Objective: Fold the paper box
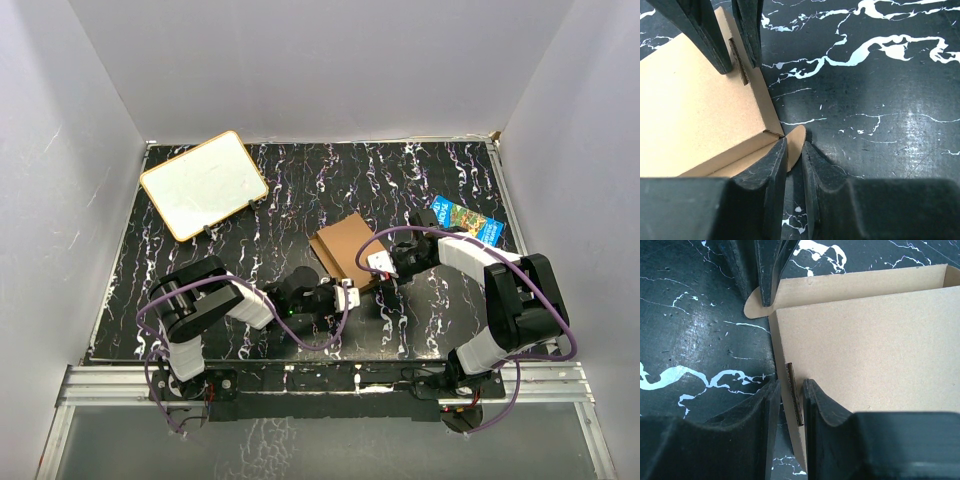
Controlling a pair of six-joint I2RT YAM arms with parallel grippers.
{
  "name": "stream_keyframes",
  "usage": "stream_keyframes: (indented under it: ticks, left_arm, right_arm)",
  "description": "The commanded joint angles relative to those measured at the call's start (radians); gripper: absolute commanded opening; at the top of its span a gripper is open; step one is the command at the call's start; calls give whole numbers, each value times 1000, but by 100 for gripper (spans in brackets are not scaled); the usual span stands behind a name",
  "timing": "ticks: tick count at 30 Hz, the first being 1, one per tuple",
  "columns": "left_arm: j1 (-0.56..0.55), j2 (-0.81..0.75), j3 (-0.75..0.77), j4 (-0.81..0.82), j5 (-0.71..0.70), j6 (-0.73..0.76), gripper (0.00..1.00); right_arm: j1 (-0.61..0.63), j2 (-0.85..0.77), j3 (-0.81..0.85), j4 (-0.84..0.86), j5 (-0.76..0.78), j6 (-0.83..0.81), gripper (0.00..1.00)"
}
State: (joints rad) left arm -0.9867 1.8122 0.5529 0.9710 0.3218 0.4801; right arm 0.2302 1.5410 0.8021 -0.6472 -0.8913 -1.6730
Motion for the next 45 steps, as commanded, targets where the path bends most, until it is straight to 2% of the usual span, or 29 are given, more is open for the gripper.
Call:
stream_keyframes:
  ticks: [1,7,21,45]
  left_arm:
    - [-5,-4,25,-31,-17,25,15]
    - [-4,-9,10,-1,-32,1,0]
    - [-1,-6,-34,116,-77,-106,0]
    - [44,-5,-81,228,-43,-233,0]
  right_arm:
    - [24,41,-23,-31,6,6,29]
    - [24,43,-23,-31,8,6,29]
    - [25,49,-23,-31,12,9,29]
    - [26,57,-15,-7,48,62,27]
